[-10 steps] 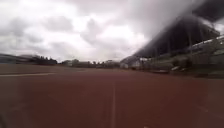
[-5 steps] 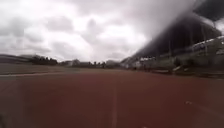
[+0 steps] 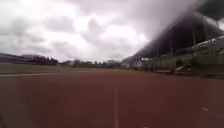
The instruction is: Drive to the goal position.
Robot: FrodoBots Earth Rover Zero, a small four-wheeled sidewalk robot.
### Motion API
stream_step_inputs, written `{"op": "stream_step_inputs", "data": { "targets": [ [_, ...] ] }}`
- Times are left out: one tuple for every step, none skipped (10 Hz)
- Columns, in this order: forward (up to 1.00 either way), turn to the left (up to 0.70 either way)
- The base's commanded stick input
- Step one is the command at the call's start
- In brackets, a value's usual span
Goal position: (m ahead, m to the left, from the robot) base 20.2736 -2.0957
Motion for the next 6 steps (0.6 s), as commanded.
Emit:
{"op": "stream_step_inputs", "data": {
  "targets": [
    [0.7, 0.0],
    [0.7, 0.0],
    [0.7, 0.0],
    [0.7, 0.0],
    [0.7, 0.0],
    [0.7, 0.0]
  ]
}}
